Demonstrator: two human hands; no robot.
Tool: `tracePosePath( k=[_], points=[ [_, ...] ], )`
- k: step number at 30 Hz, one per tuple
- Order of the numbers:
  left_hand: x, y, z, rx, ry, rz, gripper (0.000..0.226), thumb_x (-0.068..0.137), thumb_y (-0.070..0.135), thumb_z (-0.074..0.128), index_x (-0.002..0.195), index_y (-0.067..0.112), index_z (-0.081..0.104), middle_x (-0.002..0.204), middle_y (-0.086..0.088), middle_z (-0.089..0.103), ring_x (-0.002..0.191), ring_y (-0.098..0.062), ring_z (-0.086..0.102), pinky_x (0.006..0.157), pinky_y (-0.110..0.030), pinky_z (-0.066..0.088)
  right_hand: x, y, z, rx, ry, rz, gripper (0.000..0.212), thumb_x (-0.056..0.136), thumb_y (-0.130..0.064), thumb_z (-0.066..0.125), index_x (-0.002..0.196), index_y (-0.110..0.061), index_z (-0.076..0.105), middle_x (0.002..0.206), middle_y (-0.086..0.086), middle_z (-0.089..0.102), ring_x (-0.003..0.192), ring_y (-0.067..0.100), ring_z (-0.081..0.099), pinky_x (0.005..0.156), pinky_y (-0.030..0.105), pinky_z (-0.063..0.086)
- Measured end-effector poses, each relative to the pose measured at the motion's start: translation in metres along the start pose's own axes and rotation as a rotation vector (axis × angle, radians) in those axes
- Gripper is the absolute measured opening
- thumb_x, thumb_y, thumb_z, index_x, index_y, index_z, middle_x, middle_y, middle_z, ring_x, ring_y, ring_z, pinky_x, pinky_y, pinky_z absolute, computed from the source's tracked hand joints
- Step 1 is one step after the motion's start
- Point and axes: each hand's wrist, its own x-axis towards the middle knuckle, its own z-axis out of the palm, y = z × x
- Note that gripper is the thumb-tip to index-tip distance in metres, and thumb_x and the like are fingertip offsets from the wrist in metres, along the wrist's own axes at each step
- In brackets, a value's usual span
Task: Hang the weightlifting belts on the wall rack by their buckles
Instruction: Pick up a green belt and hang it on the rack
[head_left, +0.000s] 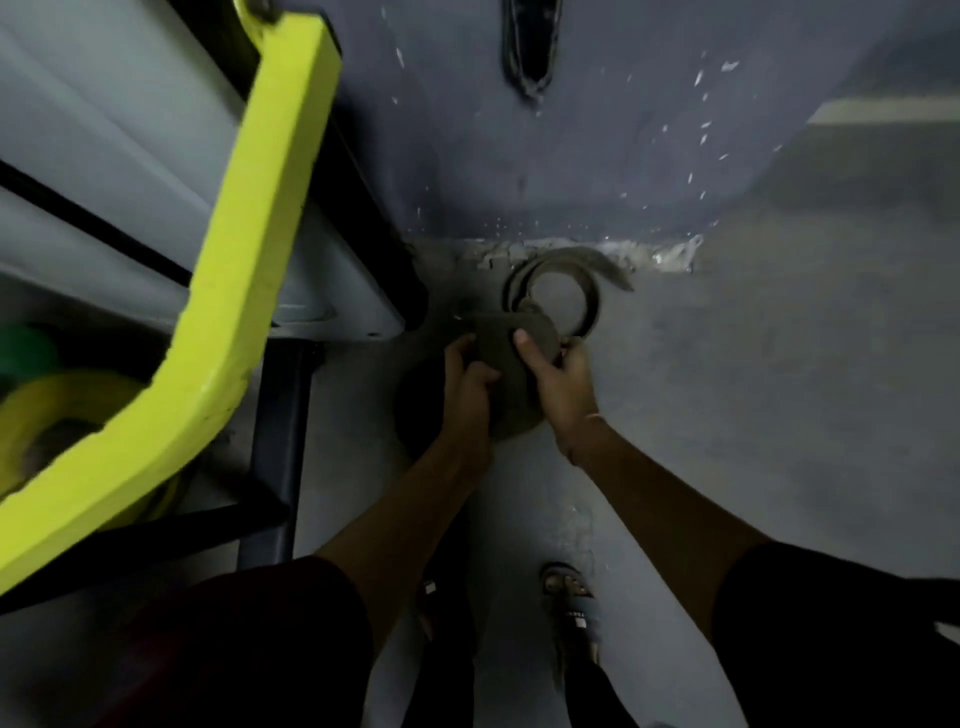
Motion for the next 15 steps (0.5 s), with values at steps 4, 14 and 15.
tracePosePath(
  k=[4, 14, 15],
  points=[
    [-0.072, 0.082, 0.028, -0.082, -0.051, 0.047, 0.032, 0.082, 0.01, 0.051, 0.112, 0.02, 0.056, 0.115, -0.017, 0.065, 0.102, -0.036, 0.064, 0.079, -0.045, 0.058, -0.041, -0.096, -0.009, 0.036, -0.089, -0.083, 0.029, 0.094, -0.015, 0.065, 0.121, -0.007, 0.062, 0.115, 0.011, 0.071, 0.107, 0.028, 0.068, 0.094, 0.042, 0.056],
    [-0.235, 0.281, 0.092, 0.032, -0.136, 0.207, 0.04, 0.102, 0.044, 0.044, 0.095, 0.014, 0.068, 0.101, -0.008, 0.071, 0.096, -0.025, 0.067, 0.096, -0.044, 0.053, -0.177, -0.324, -0.02, 0.01, -0.281, -0.354, 0.032, 0.089, 0.01, 0.058, 0.111, -0.013, 0.064, 0.1, 0.003, 0.072, 0.095, 0.016, 0.068, 0.087, 0.038, 0.057],
    [-0.249, 0.3, 0.097, 0.018, -0.137, 0.23, 0.039, 0.101, 0.042, 0.048, 0.099, 0.009, 0.068, 0.104, -0.011, 0.071, 0.101, -0.03, 0.067, 0.097, -0.046, 0.052, -0.19, -0.346, -0.021, 0.018, -0.291, -0.378, 0.032, 0.088, 0.011, 0.057, 0.111, -0.01, 0.063, 0.101, 0.007, 0.071, 0.096, 0.019, 0.067, 0.09, 0.04, 0.055]
  ],
)
